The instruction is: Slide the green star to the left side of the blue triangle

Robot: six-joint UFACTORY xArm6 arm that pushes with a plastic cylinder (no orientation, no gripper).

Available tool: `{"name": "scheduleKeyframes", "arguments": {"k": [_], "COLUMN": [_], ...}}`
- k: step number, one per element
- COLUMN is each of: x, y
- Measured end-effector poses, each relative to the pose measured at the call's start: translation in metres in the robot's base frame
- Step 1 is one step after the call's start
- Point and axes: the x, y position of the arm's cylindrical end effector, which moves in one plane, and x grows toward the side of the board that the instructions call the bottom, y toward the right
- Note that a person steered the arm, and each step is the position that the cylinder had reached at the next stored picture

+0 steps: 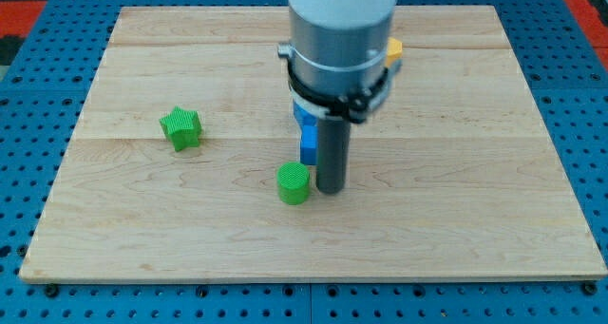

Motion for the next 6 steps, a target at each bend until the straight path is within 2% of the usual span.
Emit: {"name": "scheduleKeyframes", "arguments": {"k": [1,2,3,4,5,6], "x": [0.033,-0.017,-0.034,-0.032,-0.072,-0.089], "y": [-0.055,-0.061,-0.075,-0.185,-0.239,-0.157]}}
